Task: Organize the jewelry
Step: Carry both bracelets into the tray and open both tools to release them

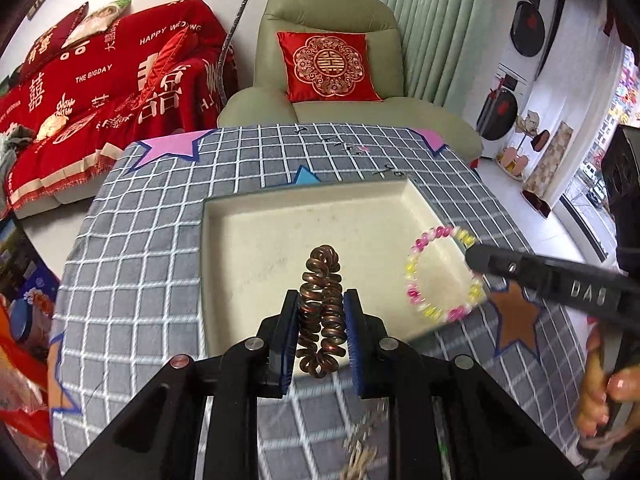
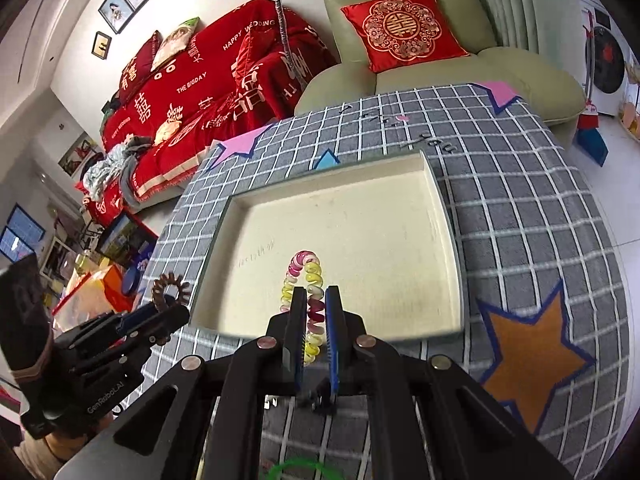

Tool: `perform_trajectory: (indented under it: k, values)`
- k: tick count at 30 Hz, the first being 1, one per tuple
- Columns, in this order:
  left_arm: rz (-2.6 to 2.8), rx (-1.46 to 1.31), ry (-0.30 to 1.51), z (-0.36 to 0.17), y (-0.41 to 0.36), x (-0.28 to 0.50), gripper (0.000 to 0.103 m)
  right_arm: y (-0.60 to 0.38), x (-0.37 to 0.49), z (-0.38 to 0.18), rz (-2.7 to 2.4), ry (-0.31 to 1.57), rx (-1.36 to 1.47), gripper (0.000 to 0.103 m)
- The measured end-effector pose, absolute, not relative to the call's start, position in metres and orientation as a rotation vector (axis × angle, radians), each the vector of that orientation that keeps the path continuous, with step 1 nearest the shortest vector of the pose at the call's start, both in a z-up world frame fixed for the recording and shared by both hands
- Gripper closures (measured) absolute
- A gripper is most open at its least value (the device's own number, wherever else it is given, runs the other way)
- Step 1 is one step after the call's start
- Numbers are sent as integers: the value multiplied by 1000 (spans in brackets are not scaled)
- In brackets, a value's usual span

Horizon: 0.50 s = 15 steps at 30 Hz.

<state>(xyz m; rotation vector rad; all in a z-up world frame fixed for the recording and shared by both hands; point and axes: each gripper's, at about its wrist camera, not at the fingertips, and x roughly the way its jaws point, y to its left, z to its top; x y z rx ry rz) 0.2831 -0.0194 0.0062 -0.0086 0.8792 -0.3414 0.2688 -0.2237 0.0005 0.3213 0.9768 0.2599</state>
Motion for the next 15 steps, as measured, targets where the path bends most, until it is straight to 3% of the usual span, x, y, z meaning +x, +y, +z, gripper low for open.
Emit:
perform_trajectory:
  k: [15]
  values:
    - [-241, 45, 964, -65, -44, 351, 70, -237, 339, -65, 180, 1059, 345, 93]
